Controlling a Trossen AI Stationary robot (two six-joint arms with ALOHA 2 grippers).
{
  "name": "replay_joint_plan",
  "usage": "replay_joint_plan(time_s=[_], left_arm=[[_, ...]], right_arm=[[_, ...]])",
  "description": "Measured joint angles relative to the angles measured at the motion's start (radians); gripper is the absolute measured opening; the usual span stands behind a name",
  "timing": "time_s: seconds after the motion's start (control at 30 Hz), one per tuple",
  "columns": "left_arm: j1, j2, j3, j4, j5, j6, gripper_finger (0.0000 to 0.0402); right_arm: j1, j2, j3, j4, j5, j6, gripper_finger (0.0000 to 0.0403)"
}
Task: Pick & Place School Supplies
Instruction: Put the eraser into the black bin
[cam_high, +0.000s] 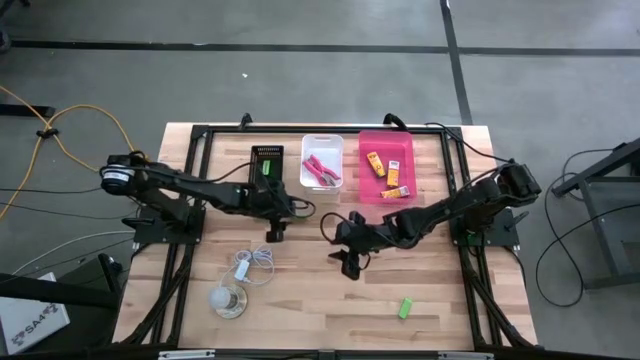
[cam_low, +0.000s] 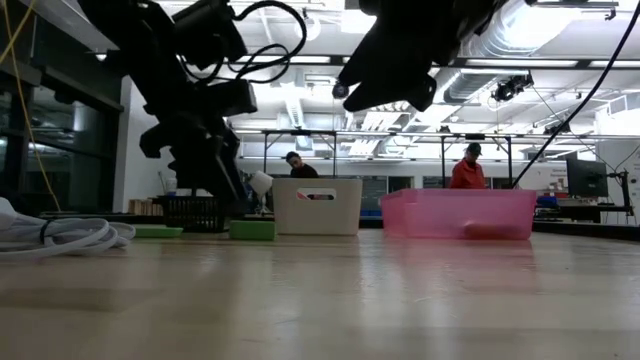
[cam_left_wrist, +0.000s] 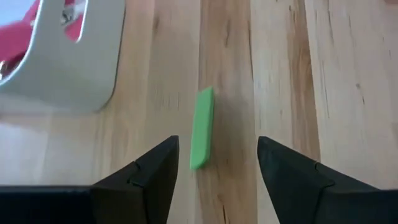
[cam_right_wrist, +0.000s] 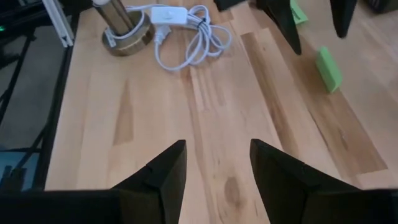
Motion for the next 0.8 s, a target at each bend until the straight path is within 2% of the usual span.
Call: replay_joint_plan(time_s=[0.53, 0.8], left_arm=[[0.01, 0.085, -0.001, 0.061, -0.006, 0.008, 0.0211], [0.031, 0.151, 0.0, 0.096, 0.05, 0.002, 0.0211]], right_arm=[[0.043, -0.001, 0.0, 0.051, -0.01, 0.026, 0.0166], [0.059, -0.001, 0.0, 0.092, -0.016, 0.026, 0.0166]])
